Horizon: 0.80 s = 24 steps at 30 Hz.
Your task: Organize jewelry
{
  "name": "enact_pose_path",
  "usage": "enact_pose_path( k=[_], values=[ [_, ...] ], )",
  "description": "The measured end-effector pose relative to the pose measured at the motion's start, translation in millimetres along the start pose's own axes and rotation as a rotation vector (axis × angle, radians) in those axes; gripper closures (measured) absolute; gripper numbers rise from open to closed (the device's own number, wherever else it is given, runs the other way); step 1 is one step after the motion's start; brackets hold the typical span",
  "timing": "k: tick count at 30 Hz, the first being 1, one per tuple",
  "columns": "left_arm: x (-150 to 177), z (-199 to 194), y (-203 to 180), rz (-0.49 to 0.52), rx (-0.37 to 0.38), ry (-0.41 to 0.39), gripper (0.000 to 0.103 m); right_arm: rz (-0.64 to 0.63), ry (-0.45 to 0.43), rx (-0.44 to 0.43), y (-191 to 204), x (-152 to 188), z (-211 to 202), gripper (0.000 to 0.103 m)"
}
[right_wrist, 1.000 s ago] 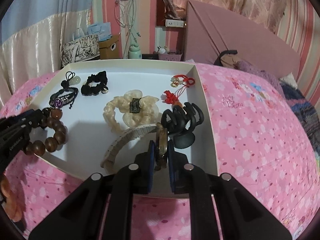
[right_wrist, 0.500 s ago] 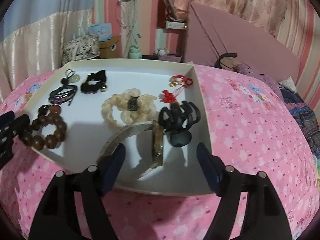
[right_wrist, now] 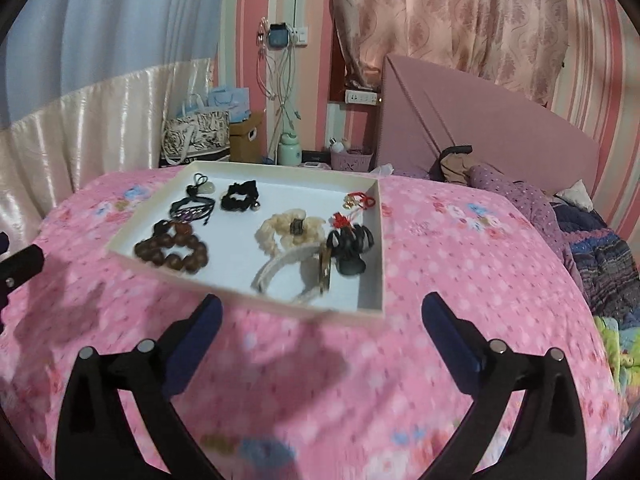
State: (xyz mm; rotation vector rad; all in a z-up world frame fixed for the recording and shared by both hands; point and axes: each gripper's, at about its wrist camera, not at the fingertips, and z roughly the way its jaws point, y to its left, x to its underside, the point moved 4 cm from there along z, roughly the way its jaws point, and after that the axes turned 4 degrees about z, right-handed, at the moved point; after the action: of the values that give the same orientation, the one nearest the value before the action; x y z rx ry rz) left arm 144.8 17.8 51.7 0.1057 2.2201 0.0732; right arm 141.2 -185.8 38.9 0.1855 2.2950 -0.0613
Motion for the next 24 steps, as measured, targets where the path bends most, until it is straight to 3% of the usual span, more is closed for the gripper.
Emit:
enact_pose_path(
  k=[8,16,24],
  values=[
    [34.0,-30.2,-12.6,0.047,-0.065,-0.124,0.003,0.091,0.008,0.011,-17.4,24.3,-26.2,0.003],
    [40.6,-25.7,-12.6,0.041,-0.083,-0.123,0.003,0.103,-0.066,0.057,-21.1,25.8,-40.5,0.003],
    [45.2,-23.3,-12.1,0.036,-0.092,-0.121,0.003,0.086,-0.043,0.065,-16.1,35.3,-29.1,0.003]
  ],
)
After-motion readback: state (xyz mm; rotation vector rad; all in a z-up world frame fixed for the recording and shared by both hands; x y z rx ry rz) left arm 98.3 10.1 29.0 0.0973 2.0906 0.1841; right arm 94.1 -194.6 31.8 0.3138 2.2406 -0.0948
